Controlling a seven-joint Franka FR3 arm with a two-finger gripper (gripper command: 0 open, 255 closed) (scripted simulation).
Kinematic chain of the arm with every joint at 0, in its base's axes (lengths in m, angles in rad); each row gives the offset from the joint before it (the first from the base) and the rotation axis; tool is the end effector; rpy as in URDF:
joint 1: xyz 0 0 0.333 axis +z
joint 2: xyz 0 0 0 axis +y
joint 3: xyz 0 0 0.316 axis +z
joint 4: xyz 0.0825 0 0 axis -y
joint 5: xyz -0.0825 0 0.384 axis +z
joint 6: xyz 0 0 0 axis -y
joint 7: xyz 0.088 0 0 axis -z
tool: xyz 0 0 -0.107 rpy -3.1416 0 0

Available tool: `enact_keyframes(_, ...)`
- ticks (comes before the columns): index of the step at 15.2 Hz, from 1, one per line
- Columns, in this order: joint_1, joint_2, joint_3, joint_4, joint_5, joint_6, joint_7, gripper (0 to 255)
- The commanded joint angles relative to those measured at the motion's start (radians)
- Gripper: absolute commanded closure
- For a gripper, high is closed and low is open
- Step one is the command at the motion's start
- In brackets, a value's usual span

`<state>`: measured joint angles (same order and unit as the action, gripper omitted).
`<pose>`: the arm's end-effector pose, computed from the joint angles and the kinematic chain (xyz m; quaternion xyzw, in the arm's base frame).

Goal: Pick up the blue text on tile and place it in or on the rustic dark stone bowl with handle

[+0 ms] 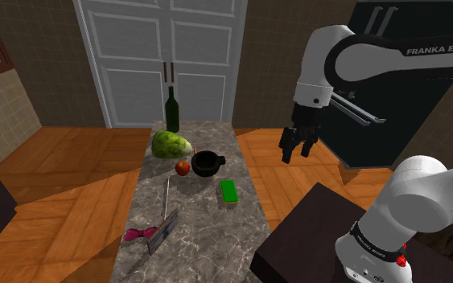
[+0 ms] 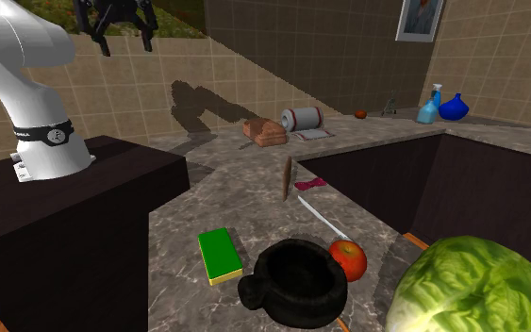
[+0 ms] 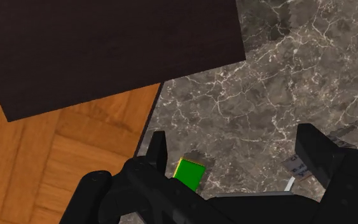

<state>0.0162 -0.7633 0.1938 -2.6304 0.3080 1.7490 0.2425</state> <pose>0.2990 0.0931 0.4648 -0.9912 0.0833 0.0756 0.0692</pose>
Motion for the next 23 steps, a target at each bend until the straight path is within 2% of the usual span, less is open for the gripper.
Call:
enact_keyframes(1, 0.01, 0.027, 0.058, -0.018, 0.049, 0.063, 0.084, 0)
enact_keyframes(8, 0.011, 0.218, 0.253, -0.008, 0.163, 0.303, 0.344, 0)
enact_keyframes(11, -0.008, 0.332, 0.336, 0.023, 0.179, 0.412, 0.46, 0)
enact_keyframes(14, -0.037, 0.462, 0.416, 0.068, 0.159, 0.521, 0.591, 0)
enact_keyframes(16, -0.062, 0.558, 0.467, 0.105, 0.118, 0.593, 0.69, 0)
enact_keyframes(18, -0.085, 0.661, 0.508, 0.146, 0.049, 0.66, 0.805, 0)
enact_keyframes(21, -0.097, 0.826, 0.534, 0.217, -0.109, 0.746, 1.008, 0)
enact_keyframes(23, -0.071, 0.934, 0.511, 0.273, -0.228, 0.784, 1.149, 0)
